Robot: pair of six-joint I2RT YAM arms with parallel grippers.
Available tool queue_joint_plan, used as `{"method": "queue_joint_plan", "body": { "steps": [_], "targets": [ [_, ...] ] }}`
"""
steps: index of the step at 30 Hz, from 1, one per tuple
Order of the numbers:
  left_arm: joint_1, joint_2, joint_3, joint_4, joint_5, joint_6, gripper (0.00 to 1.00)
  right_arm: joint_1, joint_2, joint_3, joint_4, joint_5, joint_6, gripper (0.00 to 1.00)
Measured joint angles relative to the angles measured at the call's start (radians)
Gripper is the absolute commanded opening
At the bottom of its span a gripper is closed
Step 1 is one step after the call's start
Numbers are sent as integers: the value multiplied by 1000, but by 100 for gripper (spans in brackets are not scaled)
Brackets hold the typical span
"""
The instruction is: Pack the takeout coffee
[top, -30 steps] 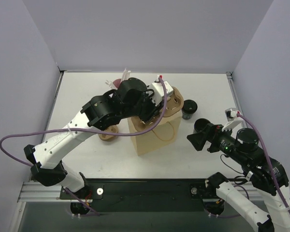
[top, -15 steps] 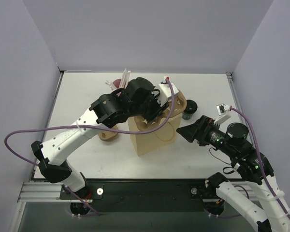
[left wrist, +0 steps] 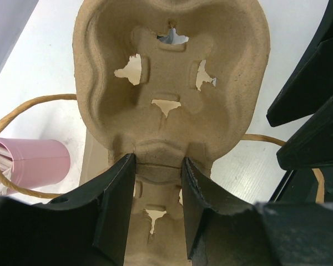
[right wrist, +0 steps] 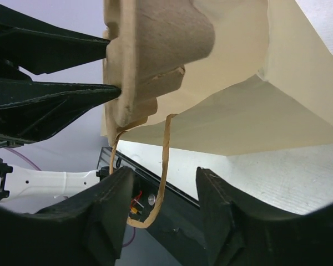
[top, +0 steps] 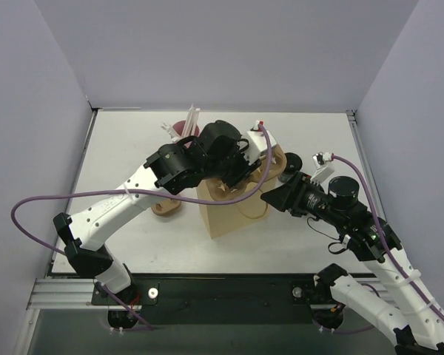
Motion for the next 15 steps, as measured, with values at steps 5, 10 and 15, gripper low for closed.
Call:
{"method": "queue_joint_plan", "body": {
  "steps": [5, 10, 15],
  "targets": [
    [6, 0, -14, 0, 0, 0, 20, 13, 10, -6, 22, 8, 2, 35],
    [13, 0, -15, 0, 0, 0, 20, 29, 18, -19, 31, 25, 1, 43],
    [18, 0, -15, 0, 0, 1, 20, 46, 30, -21, 30, 52, 1, 42]
  ]
}}
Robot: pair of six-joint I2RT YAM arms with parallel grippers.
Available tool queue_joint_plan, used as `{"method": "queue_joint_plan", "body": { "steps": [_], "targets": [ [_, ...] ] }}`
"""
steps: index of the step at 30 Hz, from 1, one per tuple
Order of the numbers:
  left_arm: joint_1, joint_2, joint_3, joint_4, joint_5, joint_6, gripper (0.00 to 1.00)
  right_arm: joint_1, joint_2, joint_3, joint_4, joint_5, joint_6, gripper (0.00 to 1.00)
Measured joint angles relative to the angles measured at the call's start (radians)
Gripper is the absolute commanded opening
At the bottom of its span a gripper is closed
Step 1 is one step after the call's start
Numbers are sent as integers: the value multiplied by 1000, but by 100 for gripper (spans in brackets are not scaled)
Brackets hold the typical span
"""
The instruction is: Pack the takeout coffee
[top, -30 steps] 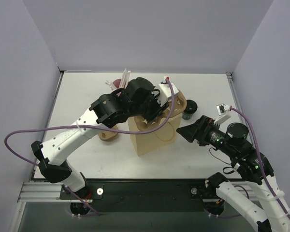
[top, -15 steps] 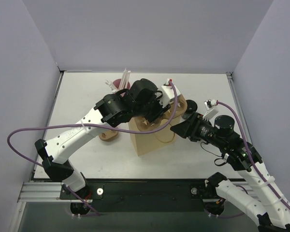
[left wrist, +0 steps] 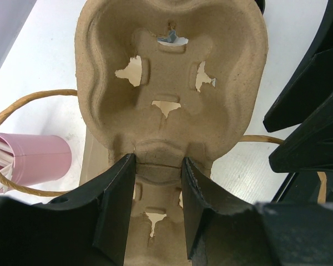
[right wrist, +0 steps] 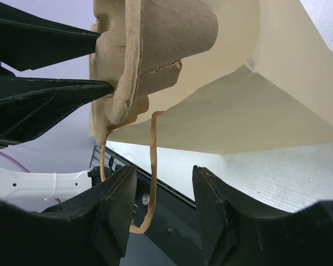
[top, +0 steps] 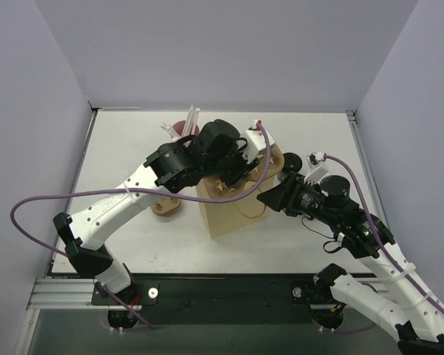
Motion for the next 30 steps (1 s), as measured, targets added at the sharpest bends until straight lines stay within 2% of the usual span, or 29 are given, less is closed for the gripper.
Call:
{"method": "queue_joint_plan", "body": {
  "steps": [2, 3, 6, 9, 30],
  "targets": [
    [0, 0, 0, 0, 0, 0, 20, 7, 4, 0, 0, 8, -2, 34],
    [1, 0, 0, -1, 0, 1, 20, 10, 6, 0, 0, 11, -2, 24],
    [1, 0, 0, -4, 0, 3, 20, 17, 14, 0, 1, 17, -6, 9],
    [1, 0, 0, -10, -3, 5, 20, 27, 21, 0, 0, 21, -3, 2],
    [8, 21, 23, -13, -43, 32, 20, 39, -17, -5, -8, 34, -6, 1]
  ]
}}
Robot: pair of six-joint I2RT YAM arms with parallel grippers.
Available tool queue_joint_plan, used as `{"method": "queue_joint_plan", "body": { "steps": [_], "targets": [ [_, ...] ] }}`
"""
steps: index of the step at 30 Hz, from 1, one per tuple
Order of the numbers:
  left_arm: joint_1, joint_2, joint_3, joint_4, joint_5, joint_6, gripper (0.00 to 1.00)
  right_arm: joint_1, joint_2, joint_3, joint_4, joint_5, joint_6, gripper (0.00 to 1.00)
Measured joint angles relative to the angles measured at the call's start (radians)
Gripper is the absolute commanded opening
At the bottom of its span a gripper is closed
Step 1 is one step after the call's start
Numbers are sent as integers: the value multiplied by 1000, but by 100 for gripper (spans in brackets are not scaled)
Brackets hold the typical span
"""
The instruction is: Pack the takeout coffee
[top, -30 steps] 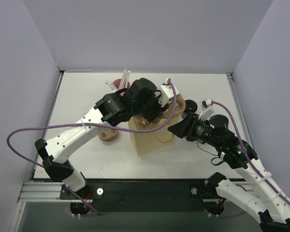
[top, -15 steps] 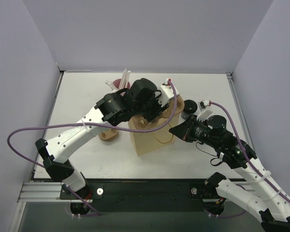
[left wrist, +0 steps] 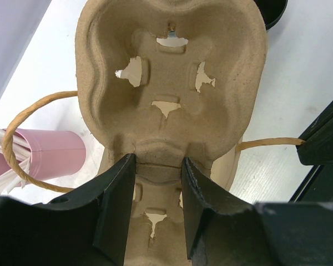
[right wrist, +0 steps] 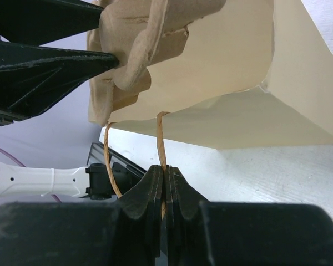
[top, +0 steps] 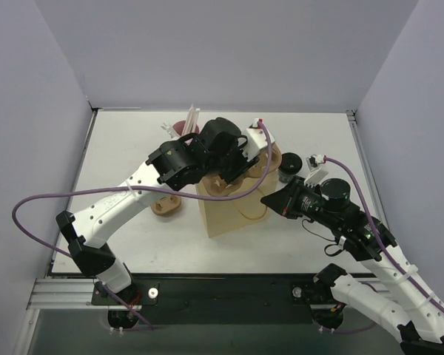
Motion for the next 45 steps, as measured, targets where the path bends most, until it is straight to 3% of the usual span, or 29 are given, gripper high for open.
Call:
{"method": "queue_joint_plan", "body": {
  "steps": [20, 33, 45],
  "targets": [
    [7, 13, 23, -1, -2, 0, 18, 1, 0, 0, -30, 13, -22, 1],
    [7, 11, -134, 6, -14, -47, 17, 2, 0, 0, -31, 34, -21, 1],
    [7, 4, -160, 8, -50, -80, 17, 5, -3, 0, -41, 45, -21, 1]
  ]
}}
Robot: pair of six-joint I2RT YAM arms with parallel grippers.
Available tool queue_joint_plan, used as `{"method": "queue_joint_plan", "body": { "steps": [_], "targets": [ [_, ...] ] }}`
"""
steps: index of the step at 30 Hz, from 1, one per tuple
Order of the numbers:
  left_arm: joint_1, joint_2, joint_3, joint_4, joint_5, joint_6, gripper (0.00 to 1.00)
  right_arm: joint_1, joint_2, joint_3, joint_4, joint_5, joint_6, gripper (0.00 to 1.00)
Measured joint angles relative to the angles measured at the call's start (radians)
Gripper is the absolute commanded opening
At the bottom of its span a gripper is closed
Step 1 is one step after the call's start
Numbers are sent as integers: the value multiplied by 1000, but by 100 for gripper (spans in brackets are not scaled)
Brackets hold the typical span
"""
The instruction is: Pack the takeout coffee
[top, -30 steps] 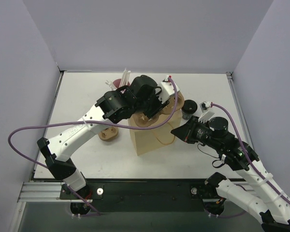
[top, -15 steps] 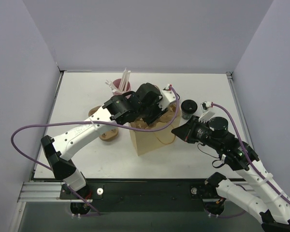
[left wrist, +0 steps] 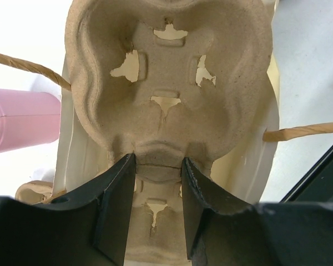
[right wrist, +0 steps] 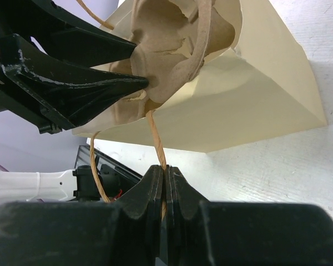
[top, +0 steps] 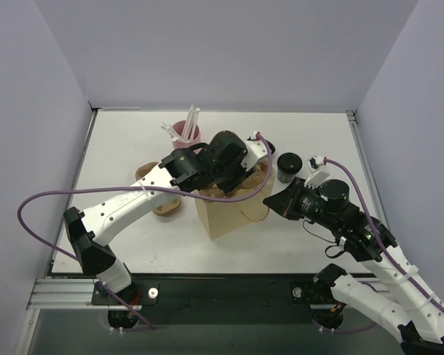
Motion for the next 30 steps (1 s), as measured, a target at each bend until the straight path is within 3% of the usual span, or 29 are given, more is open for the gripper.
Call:
{"method": "queue_joint_plan", "body": {
  "steps": [30],
  "targets": [
    [0, 5, 0, -55, -25, -29, 17, 1, -9, 9, -19, 23, -3, 2]
  ]
}}
